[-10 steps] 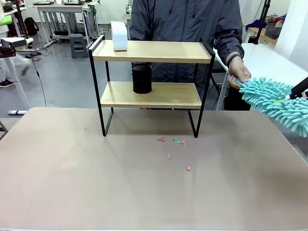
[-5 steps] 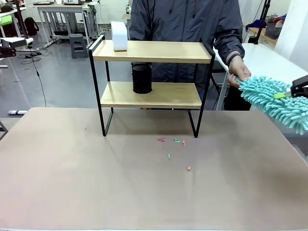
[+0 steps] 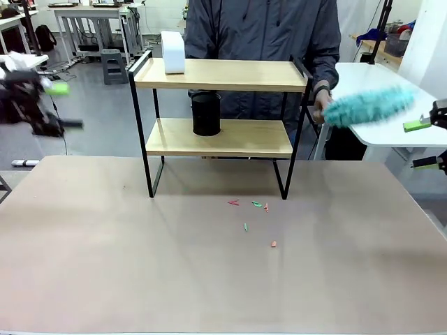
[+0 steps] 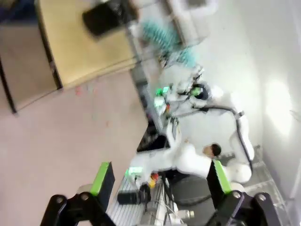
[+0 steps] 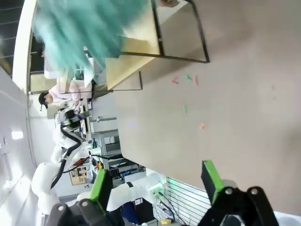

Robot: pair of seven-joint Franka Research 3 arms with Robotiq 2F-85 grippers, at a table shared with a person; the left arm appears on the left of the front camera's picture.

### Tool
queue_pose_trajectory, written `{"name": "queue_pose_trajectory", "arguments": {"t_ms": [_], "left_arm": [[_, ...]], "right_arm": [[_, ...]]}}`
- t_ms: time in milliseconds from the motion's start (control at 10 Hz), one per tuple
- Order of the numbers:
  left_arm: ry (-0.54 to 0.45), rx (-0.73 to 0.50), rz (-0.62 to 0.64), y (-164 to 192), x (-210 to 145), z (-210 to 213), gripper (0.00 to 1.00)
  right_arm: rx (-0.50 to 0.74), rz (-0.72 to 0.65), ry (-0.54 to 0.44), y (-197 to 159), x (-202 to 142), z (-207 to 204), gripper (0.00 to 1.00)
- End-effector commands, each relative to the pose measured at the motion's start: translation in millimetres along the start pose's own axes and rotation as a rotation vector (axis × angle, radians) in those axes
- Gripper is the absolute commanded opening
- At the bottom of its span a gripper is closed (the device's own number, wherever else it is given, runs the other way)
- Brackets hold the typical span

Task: Clean the shelf.
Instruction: Hand the Duster back to the human.

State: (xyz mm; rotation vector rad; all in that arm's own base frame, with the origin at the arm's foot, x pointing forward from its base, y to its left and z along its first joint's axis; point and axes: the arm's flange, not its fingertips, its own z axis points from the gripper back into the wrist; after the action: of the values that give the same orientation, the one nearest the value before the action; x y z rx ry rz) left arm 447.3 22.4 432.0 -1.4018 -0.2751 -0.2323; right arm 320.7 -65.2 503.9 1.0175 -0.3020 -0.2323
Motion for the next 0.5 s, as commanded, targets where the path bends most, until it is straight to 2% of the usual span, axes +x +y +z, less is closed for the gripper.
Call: {"name": "queue_pose_trajectory", "arguments": {"t_ms": [0,100,200,400], "left_arm": [[0.095,0.042,0.044,9,-16,-31,1.00],[0.061,0.039,0.073,4,-16,-44,1.00],[0.069,0.025,0.040,17,-16,-25,1.00],[0.069,0.025,0.040,17,-16,-25,1.00]], "right_arm": [[0.087,0.092,0.040,17,-16,-25,1.00],[0.121,0.120,0.065,29,-17,-54,1.00],[0.167,0.104,0.098,34,-19,-85,1.00],[0.243,0.043,0.215,27,-21,-138,1.00]]}}
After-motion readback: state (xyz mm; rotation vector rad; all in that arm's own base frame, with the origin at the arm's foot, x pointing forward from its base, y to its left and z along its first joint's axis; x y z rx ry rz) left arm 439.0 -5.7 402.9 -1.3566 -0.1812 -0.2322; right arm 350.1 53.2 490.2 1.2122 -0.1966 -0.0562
